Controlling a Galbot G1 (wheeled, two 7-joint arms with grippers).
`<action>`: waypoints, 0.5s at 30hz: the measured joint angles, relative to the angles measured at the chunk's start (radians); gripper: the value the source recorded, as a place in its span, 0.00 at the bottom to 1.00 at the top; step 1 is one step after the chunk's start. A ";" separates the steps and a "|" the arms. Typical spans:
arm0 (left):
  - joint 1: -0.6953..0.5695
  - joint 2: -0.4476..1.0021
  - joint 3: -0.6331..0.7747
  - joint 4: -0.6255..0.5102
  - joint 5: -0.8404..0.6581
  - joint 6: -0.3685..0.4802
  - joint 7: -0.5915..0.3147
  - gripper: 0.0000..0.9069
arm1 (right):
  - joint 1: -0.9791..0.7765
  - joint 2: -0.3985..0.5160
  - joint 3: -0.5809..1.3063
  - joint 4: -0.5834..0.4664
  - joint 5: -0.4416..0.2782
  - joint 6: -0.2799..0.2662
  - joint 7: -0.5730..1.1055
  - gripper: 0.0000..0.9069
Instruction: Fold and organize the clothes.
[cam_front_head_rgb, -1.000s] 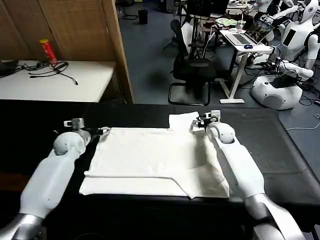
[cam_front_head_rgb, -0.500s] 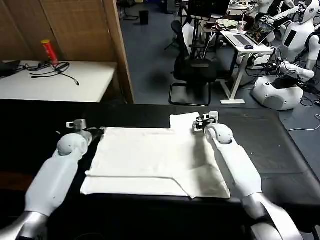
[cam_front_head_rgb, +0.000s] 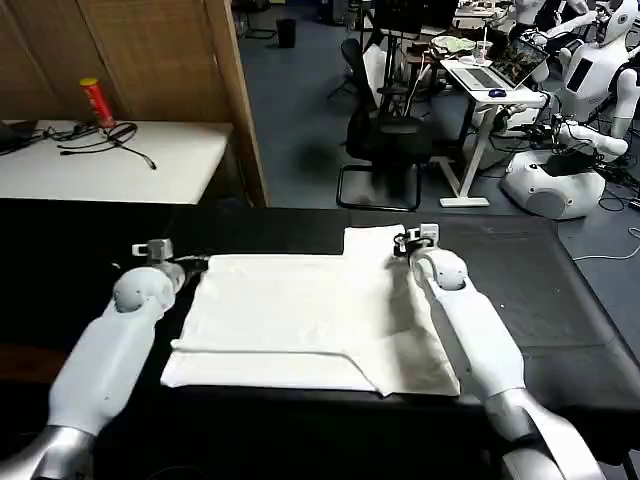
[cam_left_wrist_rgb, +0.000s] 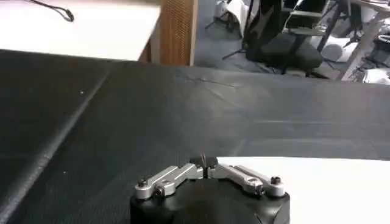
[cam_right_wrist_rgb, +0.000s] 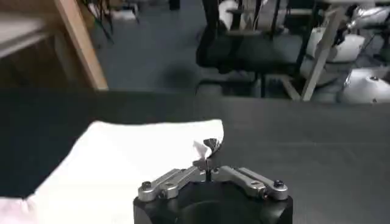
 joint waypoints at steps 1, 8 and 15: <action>0.005 0.005 -0.001 -0.010 -0.005 0.002 -0.001 0.00 | -0.005 -0.005 -0.001 0.011 0.000 0.006 -0.005 0.05; 0.035 0.036 -0.013 -0.087 -0.043 0.016 -0.016 0.00 | -0.039 -0.039 -0.001 0.089 0.004 0.018 -0.017 0.05; 0.087 0.086 -0.041 -0.202 -0.083 0.027 -0.025 0.00 | -0.084 -0.081 0.006 0.197 0.027 -0.013 -0.014 0.05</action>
